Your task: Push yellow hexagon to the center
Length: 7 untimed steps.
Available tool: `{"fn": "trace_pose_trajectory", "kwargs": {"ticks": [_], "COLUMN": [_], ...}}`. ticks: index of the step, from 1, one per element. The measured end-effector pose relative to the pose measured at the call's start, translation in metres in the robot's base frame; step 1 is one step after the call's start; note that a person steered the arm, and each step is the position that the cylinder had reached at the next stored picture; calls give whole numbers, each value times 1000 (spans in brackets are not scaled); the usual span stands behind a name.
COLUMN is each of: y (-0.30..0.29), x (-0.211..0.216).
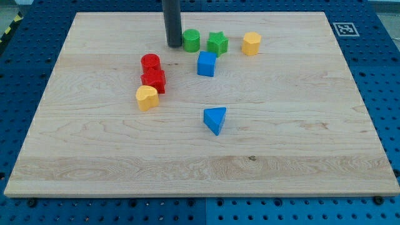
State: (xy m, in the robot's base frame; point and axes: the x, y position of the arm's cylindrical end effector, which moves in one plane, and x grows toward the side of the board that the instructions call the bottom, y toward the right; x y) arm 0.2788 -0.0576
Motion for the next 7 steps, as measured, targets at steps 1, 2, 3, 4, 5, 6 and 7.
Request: {"fn": "trace_pose_trajectory", "kwargs": {"ticks": [1, 2, 3, 4, 5, 6, 7], "y": [54, 174, 212, 203, 181, 168, 169], "x": [-33, -26, -3, -1, -6, 0, 26]}}
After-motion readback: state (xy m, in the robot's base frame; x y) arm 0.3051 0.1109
